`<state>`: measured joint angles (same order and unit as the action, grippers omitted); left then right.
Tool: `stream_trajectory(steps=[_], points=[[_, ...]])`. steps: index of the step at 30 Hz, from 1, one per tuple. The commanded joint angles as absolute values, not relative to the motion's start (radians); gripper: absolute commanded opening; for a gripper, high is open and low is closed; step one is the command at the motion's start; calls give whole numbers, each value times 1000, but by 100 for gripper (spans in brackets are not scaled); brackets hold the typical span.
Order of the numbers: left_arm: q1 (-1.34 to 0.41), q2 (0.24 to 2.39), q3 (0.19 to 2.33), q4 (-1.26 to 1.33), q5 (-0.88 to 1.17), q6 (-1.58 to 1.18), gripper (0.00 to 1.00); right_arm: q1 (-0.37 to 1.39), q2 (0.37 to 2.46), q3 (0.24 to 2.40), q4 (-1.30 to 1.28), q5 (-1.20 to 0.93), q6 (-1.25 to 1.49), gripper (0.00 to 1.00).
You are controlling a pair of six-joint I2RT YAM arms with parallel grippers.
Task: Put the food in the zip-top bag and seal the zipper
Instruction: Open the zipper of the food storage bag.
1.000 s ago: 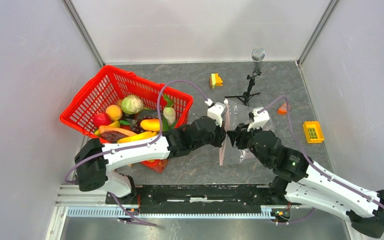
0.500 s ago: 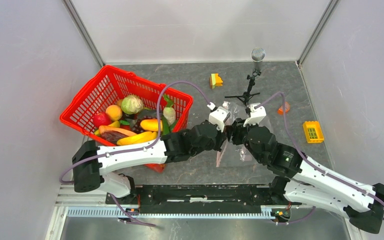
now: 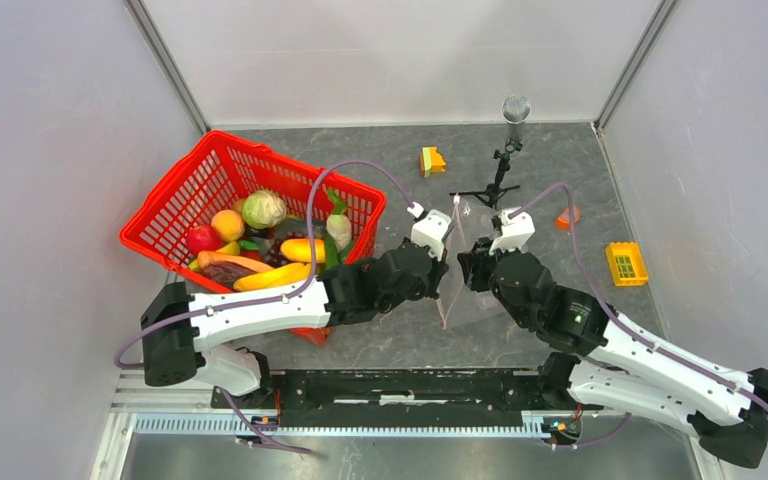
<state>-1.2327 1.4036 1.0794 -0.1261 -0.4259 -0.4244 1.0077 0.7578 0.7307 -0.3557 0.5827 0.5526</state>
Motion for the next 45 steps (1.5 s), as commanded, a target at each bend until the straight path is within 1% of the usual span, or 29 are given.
stream_trajectory(steps=[1, 6, 10, 11, 12, 14, 17, 21, 23, 26, 30, 34, 36, 38, 39, 40, 41, 42, 45], points=[[-1238, 1369, 1101, -98, -427, -396, 2, 1008, 780, 762, -426, 656, 543, 31], [-1239, 1367, 1117, -114, -423, -396, 2, 1010, 783, 790, -422, 663, 515, 26], [-1237, 1371, 1120, -138, -469, -405, 2, 1010, 774, 807, -412, 631, 490, 8], [-1234, 1370, 1115, -144, -485, -410, 2, 1011, 763, 809, -409, 622, 481, 1], [-1229, 1370, 1111, -160, -505, -420, 2, 1011, 754, 813, -415, 623, 478, 0], [-1209, 1368, 1106, -209, -542, -445, 2, 1011, 735, 828, -452, 644, 466, 0], [-1160, 1350, 1077, -262, -555, -488, 2, 1011, 704, 868, -573, 714, 466, 0], [-1112, 1310, 1037, -294, -579, -500, 2, 1011, 659, 915, -718, 746, 472, 0], [-1101, 1307, 1042, -293, -557, -477, 2, 1011, 640, 944, -769, 755, 489, 0], [-1100, 1320, 1058, -255, -453, -445, 3, 1011, 620, 943, -745, 718, 481, 0], [-1100, 1357, 1088, -205, -292, -437, 12, 1011, 652, 919, -649, 614, 469, 0], [-1100, 1366, 1103, -183, -219, -448, 17, 1011, 705, 913, -621, 619, 503, 0], [-1100, 1365, 1107, -192, -218, -446, 27, 1011, 719, 904, -615, 660, 521, 0], [-1099, 1356, 1108, -205, -225, -442, 30, 1011, 725, 884, -599, 711, 529, 0], [-1101, 1349, 1106, -205, -227, -438, 33, 1011, 730, 877, -590, 723, 533, 0], [-1100, 1340, 1103, -206, -228, -434, 38, 1011, 733, 870, -576, 730, 534, 0], [-1100, 1333, 1103, -207, -227, -430, 49, 1011, 738, 865, -557, 731, 534, 0], [-1101, 1325, 1103, -208, -228, -426, 56, 1012, 744, 860, -539, 731, 532, 0], [-1099, 1294, 1102, -214, -233, -414, 62, 1011, 771, 853, -499, 725, 519, 0]])
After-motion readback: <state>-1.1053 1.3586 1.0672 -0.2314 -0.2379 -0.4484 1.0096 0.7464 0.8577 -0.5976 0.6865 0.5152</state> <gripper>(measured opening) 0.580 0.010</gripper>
